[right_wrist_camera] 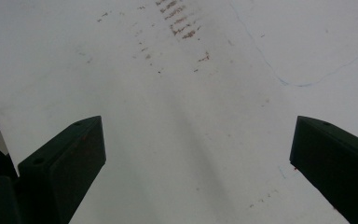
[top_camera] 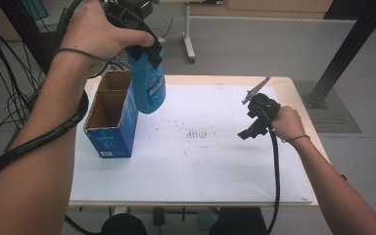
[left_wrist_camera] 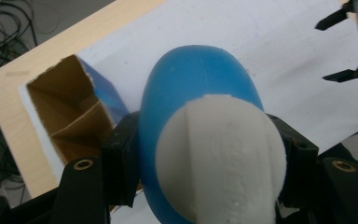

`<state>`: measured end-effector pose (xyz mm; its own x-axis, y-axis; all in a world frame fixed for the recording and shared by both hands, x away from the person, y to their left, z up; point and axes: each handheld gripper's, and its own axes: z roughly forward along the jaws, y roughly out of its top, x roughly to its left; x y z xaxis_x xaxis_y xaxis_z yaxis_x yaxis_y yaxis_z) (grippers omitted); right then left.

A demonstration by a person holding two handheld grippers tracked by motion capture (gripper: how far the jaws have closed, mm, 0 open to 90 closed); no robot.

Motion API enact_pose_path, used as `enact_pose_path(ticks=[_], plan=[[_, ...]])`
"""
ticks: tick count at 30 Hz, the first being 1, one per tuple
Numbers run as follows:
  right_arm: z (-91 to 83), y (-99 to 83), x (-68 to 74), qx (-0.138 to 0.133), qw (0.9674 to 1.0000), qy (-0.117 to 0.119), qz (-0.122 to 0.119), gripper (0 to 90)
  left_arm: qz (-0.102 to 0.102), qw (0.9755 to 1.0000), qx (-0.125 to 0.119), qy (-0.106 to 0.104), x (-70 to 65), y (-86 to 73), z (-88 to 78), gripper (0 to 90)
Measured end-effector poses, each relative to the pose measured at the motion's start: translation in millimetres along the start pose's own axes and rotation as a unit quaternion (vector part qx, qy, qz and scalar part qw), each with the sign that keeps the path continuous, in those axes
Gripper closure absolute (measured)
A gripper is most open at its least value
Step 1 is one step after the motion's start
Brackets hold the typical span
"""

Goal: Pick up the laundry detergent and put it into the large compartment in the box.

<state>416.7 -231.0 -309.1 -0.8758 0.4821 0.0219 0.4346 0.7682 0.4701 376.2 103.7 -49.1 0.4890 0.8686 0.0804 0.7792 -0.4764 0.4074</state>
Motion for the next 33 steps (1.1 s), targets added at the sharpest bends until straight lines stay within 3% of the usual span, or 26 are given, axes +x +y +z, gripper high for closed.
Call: enact_pose_path(ticks=[2,3,5,6,11,12,16,21,26,33], plan=[[-0.4,-0.1,-0.1,0.0,1.0,-0.001,-0.005,3.1,-0.004,1.0,-0.001,0.004,2.3,-0.3,-0.4,37.9],[-0.8,0.1,0.8,0.001,1.0,0.0,-0.001,3.1,-0.017,0.9998,-0.001,0.011,9.1,-1.5,-1.5,37.9],[-0.9,-0.1,0.8,0.0,1.0,0.0,-0.001,3.1,-0.024,0.9996,-0.001,0.014,12.7,-2.2,-1.8,37.9],[-1.2,-0.3,0.7,0.0,1.0,-0.001,0.0,3.2,-0.038,0.9991,-0.001,0.018,20.1,-3.5,-1.1,37.8],[-1.6,0.4,1.7,-0.001,1.0,-0.002,-0.004,3.2,-0.06,0.9977,0.003,0.032,35.9,-6.8,1.1,37.9],[-2.4,1.0,2.2,0.002,1.0,-0.003,-0.006,3.2,-0.069,0.9967,0.007,0.043,41.9,-8.7,2.0,37.9],[-2.5,0.7,1.8,0.001,1.0,-0.003,-0.002,3.2,-0.091,0.9944,0.01,0.052,56.1,-12.7,4.3,37.8],[-3.8,0.2,1.1,0.0,1.0,-0.006,-0.004,3.1,-0.117,0.9916,0.016,0.053,73.6,-18.8,7.3,37.8],[-3.9,0.3,0.1,0.004,1.0,-0.006,-0.005,3.2,-0.137,0.9885,0.018,0.062,83.5,-22.3,7.2,37.8],[-3.4,0.8,0.1,0.002,1.0,-0.004,-0.003,3.2,-0.151,0.986,0.013,0.069,90.1,-24.5,7.6,37.8]])
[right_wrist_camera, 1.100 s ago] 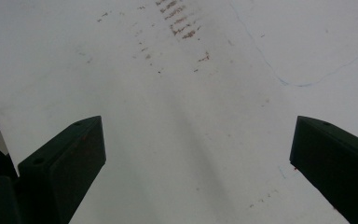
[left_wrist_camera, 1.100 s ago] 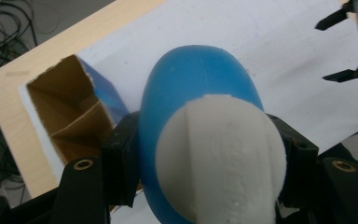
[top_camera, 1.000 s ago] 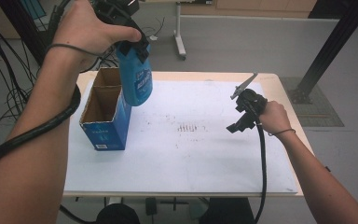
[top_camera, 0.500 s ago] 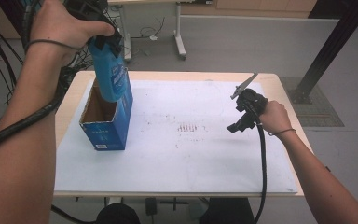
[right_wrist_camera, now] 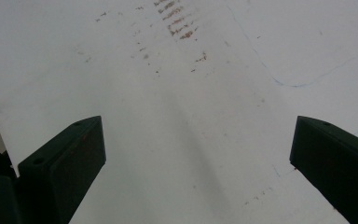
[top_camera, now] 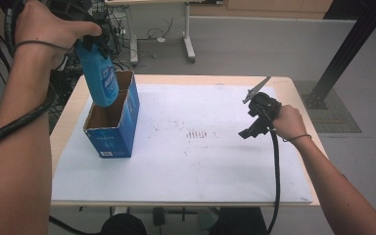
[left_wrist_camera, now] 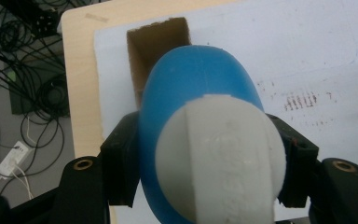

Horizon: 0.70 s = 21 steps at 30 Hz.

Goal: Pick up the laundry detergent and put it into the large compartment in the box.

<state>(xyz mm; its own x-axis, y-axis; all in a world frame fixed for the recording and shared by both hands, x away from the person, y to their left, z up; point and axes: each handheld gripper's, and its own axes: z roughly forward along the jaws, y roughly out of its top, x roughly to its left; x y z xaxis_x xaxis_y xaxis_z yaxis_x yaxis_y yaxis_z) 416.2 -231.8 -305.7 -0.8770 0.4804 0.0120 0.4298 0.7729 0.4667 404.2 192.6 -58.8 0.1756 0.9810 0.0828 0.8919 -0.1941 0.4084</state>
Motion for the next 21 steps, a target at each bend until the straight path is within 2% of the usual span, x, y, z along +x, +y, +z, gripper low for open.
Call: enact_pose_path(ticks=[8,17,21], plan=[[-1.2,-1.8,-1.1,-0.001,1.0,0.002,0.004,3.2,-0.014,0.9999,0.0,-0.006,9.0,-3.0,8.2,37.8],[-0.2,-2.2,-1.3,-0.003,1.0,0.006,0.005,3.1,-0.03,0.9994,0.007,-0.015,20.6,-10.0,29.0,37.8],[0.9,-1.8,-1.4,-0.003,1.0,0.008,0.004,3.1,-0.029,0.9995,0.012,-0.004,21.8,-12.5,35.3,37.8]])
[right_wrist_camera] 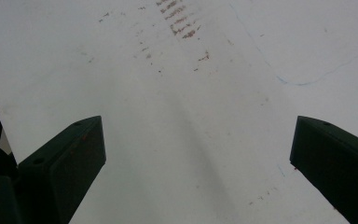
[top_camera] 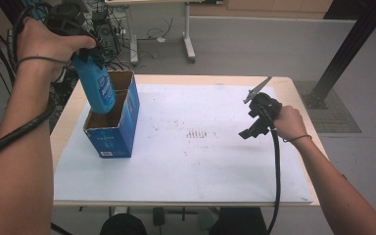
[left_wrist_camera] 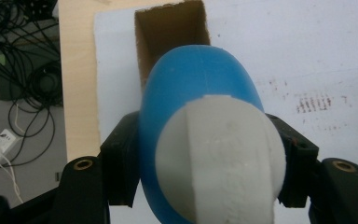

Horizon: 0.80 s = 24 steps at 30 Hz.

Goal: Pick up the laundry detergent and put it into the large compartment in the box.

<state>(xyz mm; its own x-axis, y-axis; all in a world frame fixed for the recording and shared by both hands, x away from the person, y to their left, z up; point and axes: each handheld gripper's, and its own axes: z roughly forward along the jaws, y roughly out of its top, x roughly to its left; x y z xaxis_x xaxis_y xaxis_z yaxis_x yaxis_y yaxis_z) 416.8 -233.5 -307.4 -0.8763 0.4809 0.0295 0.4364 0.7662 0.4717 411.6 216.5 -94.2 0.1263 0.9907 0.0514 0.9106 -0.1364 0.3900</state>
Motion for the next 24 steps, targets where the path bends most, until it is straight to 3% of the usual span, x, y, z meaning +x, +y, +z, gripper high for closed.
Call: enact_pose_path(ticks=[24], plan=[[4.7,-4.5,-1.7,-0.001,1.0,0.007,0.006,3.1,-0.008,0.9996,0.025,-0.009,2.6,-12.5,55.7,37.8]])
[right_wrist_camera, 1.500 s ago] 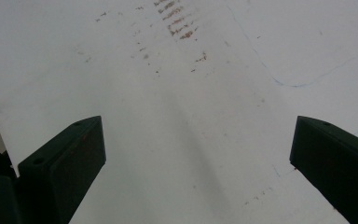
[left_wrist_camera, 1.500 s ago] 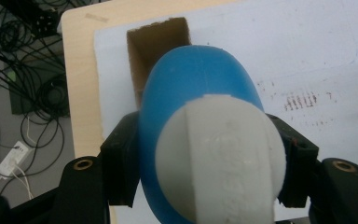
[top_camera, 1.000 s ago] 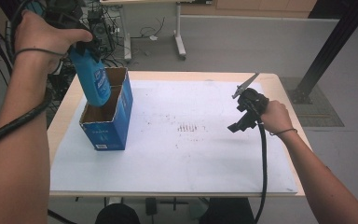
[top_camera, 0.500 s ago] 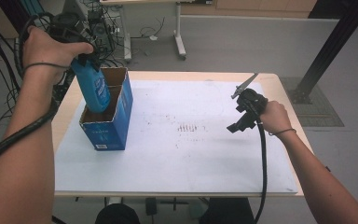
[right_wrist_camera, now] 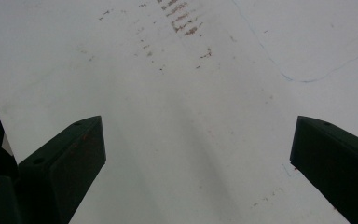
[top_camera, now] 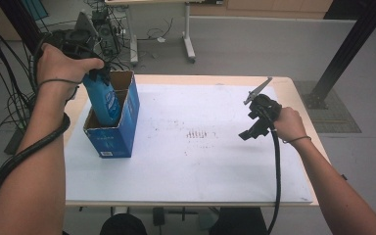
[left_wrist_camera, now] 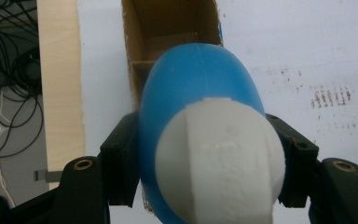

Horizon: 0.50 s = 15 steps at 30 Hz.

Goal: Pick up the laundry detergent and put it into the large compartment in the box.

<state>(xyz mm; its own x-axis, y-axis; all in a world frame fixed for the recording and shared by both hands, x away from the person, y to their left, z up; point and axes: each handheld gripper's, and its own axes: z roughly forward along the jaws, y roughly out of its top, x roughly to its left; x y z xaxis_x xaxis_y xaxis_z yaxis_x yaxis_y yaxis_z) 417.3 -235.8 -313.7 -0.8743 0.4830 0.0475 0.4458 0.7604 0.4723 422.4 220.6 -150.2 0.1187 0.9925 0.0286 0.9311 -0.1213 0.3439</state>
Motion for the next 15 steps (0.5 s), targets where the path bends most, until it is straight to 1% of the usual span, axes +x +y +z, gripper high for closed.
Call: enact_pose_path(ticks=[3,5,6,8,10,14,15], plan=[[1.3,-0.8,-0.4,0.0,1.0,0.001,0.001,3.1,-0.001,1.0,0.003,-0.001,0.7,-1.9,8.2,37.8],[1.6,-1.2,-0.5,-0.002,1.0,0.001,0.002,3.1,-0.001,1.0,0.002,-0.001,1.0,-2.3,9.7,37.8],[2.2,-1.4,-0.9,0.0,1.0,0.001,0.002,3.1,-0.002,1.0,0.005,-0.002,2.0,-3.1,13.6,37.8],[2.5,-1.6,-1.1,0.0,1.0,0.002,0.003,3.1,-0.005,1.0,0.003,-0.003,2.5,-3.6,15.5,37.8],[2.6,-1.9,-1.5,-0.001,1.0,0.003,0.002,3.1,-0.014,0.9999,-0.002,-0.004,4.7,-5.1,19.9,37.8],[3.8,-2.3,-1.9,-0.001,1.0,0.004,0.002,3.1,-0.013,0.9999,-0.001,0.0,5.6,-6.7,24.2,37.8],[4.6,-2.5,-1.8,-0.001,1.0,0.004,0.004,3.1,-0.016,0.9999,-0.001,-0.002,6.3,-7.7,26.8,37.8]])
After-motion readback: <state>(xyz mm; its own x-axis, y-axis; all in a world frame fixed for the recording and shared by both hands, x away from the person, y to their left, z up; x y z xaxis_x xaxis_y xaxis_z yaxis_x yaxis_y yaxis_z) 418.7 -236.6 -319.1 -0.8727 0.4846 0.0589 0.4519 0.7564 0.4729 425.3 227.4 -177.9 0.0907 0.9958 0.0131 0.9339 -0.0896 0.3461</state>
